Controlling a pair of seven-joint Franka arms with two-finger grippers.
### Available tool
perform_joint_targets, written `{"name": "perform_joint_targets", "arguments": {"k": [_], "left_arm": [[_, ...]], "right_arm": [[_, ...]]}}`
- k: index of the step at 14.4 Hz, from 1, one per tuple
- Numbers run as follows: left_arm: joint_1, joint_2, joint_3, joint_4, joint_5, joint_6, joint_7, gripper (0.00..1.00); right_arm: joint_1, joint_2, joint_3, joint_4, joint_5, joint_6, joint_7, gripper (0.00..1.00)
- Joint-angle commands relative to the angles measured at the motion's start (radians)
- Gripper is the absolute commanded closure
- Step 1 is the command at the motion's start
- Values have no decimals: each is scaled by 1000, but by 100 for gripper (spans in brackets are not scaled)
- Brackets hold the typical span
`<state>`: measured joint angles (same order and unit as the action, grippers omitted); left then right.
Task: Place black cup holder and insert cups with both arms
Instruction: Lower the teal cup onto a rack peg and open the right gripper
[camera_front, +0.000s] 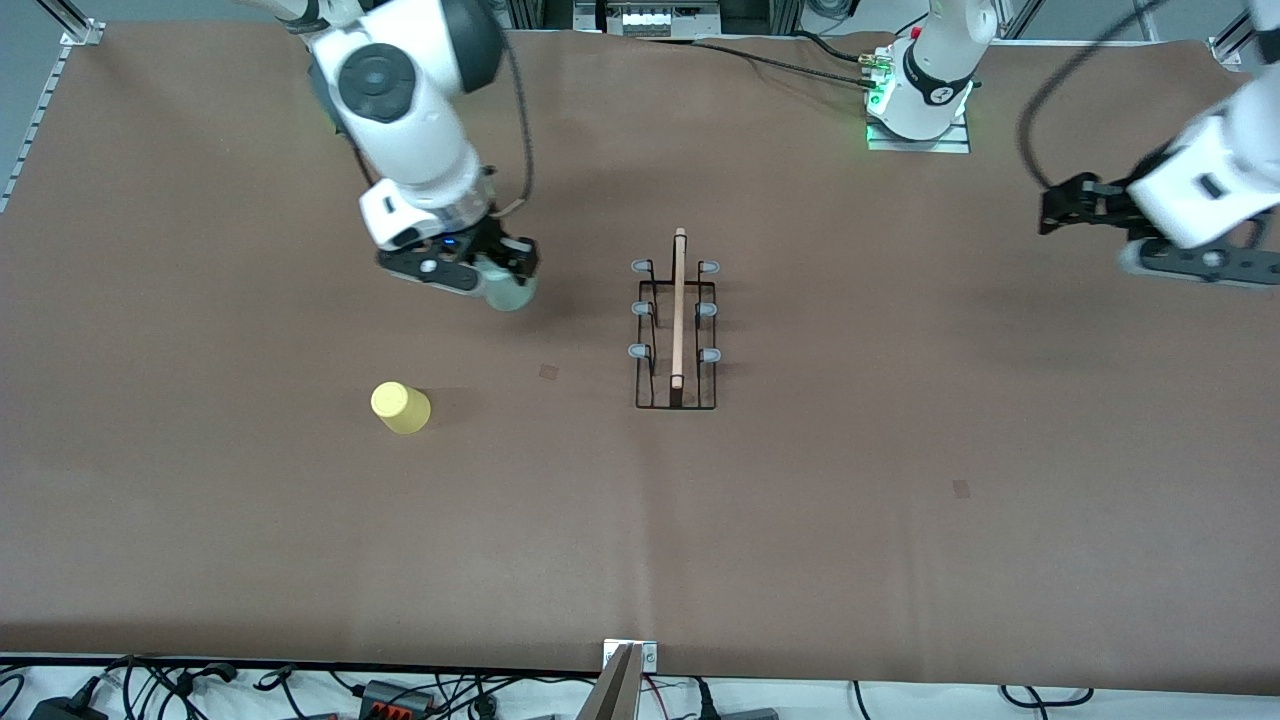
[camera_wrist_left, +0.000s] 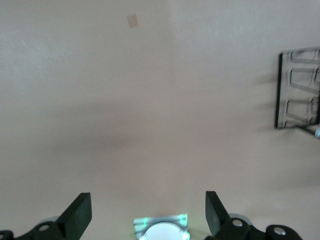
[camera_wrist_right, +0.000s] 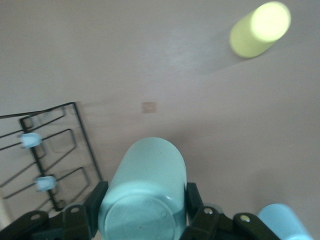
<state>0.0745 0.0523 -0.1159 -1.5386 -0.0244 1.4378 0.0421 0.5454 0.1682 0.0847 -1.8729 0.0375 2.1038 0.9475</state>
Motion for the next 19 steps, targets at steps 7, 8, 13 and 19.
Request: {"name": "perform_joint_targets", "arguments": {"k": [7, 8, 13, 19], "left_arm": [[-61, -112, 73, -178, -8, 191, 7, 0], [-61, -103, 71, -163, -9, 191, 7, 0], [-58, -104, 79, -161, -9, 176, 9, 0], [-61, -103, 71, -158, -9, 159, 7, 0]], "right_arm": [[205, 206, 3, 222, -1, 58, 356, 91], [205, 206, 12, 213, -2, 58, 358, 91], [209, 208, 33, 144, -17, 70, 358, 90], [208, 234, 47, 118, -31, 134, 359, 87]]}}
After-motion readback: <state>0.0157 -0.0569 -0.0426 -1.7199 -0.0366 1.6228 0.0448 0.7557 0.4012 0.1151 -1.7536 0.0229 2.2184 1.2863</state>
